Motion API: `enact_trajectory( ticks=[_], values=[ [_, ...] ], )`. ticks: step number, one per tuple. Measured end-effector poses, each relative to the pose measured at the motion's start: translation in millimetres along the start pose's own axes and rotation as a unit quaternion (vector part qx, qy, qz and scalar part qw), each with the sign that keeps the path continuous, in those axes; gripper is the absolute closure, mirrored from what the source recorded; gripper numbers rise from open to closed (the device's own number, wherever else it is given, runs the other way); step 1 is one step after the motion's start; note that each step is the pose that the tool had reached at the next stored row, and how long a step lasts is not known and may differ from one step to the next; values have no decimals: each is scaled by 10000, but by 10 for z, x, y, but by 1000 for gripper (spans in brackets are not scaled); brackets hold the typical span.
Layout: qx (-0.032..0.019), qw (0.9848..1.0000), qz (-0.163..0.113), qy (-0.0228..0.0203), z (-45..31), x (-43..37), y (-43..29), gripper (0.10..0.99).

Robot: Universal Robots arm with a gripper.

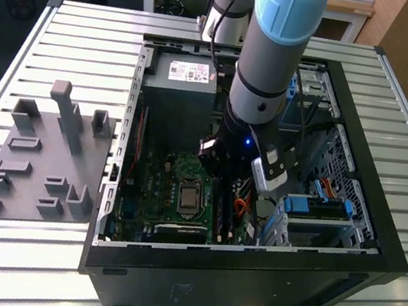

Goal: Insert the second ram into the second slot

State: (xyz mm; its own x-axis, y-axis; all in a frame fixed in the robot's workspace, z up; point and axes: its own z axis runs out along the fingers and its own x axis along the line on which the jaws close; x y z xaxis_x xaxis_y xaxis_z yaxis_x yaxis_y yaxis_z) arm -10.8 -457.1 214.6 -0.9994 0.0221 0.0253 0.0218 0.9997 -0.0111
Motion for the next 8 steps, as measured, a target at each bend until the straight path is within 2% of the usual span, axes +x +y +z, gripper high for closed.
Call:
enact_trajectory(
  ticks=[6,8],
  values=[
    [0,10000,0,0,-133,3,-1,878],
    [3,10000,0,0,-155,3,1,878]
  ],
)
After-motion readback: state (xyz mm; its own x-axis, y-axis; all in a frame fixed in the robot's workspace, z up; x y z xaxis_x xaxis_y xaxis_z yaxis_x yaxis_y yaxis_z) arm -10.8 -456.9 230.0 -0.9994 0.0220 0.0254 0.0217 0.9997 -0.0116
